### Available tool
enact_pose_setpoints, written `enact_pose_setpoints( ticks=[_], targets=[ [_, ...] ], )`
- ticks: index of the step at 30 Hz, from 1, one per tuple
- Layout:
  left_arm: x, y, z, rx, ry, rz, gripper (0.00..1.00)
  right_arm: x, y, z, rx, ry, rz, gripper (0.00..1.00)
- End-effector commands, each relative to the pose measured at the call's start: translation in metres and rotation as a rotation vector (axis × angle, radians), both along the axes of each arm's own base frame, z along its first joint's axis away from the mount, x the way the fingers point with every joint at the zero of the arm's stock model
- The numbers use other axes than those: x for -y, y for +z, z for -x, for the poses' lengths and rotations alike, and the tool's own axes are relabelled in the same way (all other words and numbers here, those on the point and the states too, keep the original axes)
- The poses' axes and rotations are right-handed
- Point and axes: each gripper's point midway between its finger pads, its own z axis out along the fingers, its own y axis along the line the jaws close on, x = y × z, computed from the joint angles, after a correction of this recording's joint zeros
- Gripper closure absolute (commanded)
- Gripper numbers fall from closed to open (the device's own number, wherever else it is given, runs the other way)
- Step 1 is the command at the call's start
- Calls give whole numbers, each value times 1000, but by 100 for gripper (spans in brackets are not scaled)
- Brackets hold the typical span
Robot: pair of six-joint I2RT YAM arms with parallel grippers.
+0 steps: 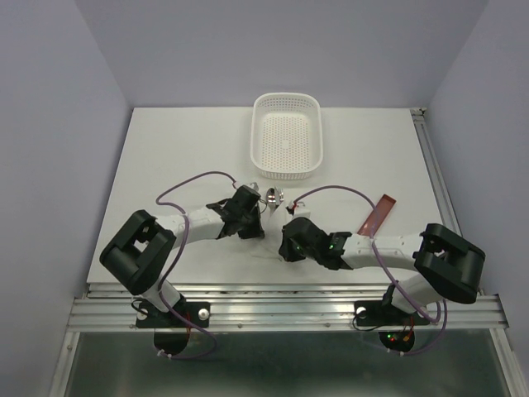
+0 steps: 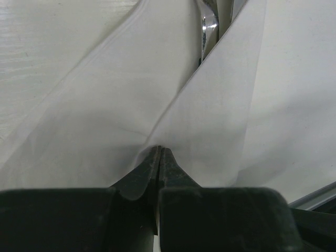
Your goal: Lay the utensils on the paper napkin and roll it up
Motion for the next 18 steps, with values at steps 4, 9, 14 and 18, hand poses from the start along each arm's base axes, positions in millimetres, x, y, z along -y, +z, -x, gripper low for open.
enact_pose_setpoints(
  ticks=[4,9,14,18],
  targets=[
    [-28,-16,2,-3,38,-145,99,-6,4,5,-10,30,-1,88],
    [-33,-18,1,-5,48,-171,99,-2,-12,10,-41,39,34,92],
    [-35,-19,2,-6,51,-182,100,4,-9,7,-31,21,63,92],
    [-35,-18,1,-2,51,-185,100,-2,12,2,-10,27,60,91]
  ],
)
